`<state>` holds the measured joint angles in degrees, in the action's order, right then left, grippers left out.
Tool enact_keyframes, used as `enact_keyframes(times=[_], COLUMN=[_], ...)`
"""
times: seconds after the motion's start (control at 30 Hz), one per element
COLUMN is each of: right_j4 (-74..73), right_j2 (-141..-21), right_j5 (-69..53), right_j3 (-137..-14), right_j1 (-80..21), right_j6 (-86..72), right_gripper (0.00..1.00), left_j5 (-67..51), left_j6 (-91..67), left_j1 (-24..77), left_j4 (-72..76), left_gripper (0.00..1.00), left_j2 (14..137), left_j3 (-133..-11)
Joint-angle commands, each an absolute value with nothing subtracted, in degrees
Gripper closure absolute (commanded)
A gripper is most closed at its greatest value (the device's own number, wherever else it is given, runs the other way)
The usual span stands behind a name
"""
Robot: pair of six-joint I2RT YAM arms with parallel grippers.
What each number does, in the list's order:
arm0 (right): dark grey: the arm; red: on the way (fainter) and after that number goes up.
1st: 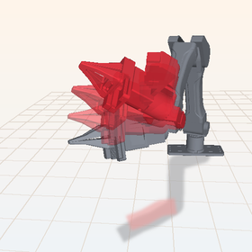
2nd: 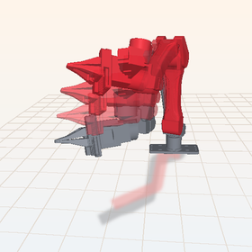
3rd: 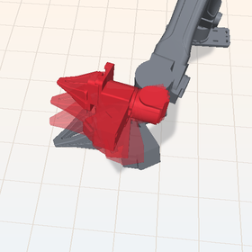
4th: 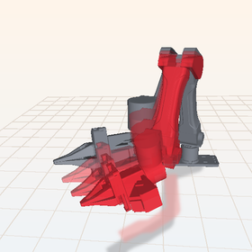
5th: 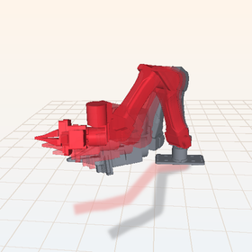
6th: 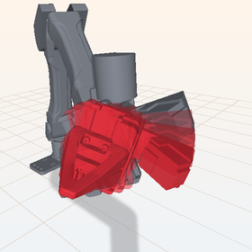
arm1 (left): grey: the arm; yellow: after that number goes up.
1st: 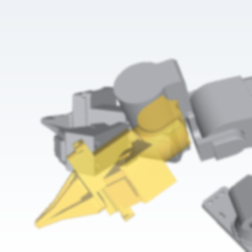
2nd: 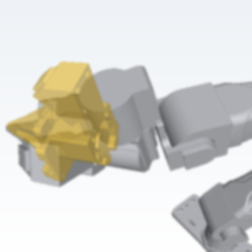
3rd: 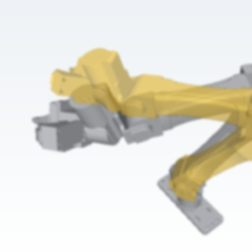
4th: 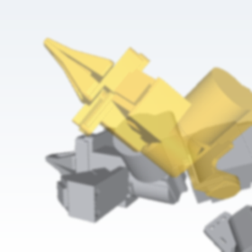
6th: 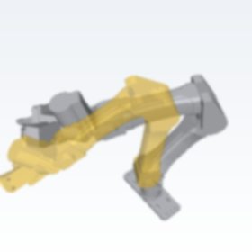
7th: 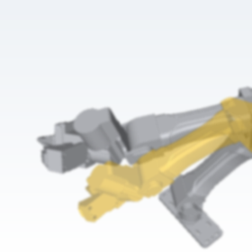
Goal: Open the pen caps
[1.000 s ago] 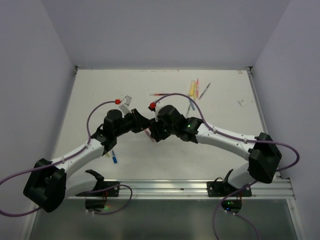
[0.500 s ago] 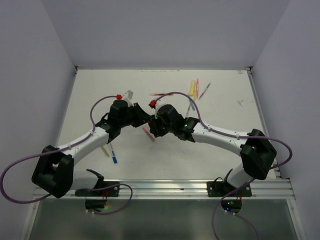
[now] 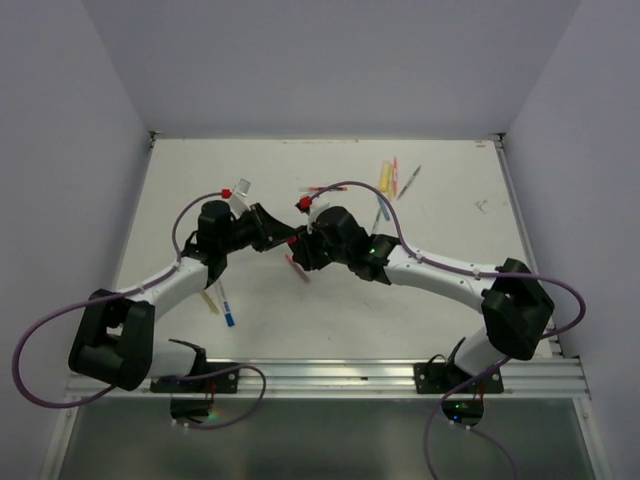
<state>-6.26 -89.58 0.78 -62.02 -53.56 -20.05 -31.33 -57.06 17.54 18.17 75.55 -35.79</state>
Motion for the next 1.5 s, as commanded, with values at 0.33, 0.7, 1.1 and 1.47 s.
enact_keyframes(times=[0.33,0.7,1.1,1.47], right_j4=[-19.6,-17.3,-16.4,-15.5], right_j2=[-86.1,-83.6,-82.9,-79.7], right_j5=[-7.2,-9.2,-5.6,-4.7], right_j3=[-56.2,-51.9,-50.1,-46.1], right_j1=[-54.8,-56.2,-61.4,-62.9], right_j6=[-17.2,-18.8,-22.3,-25.1], right_gripper=[1.0,1.0,1.0,1.0], left_j5=[-19.6,-12.9,-10.6,-13.2], left_j6=[-63.6,-55.7,-57.7,-57.5], left_j1=[9.5,9.4,8.1,5.2], left_j4=[32.7,21.3,22.8,23.6], left_gripper=[1.0,1.0,1.0,1.0], left_j2=[71.9,71.4,73.1,75.2], left_j3=[-33.1,-40.8,-41.4,-43.6])
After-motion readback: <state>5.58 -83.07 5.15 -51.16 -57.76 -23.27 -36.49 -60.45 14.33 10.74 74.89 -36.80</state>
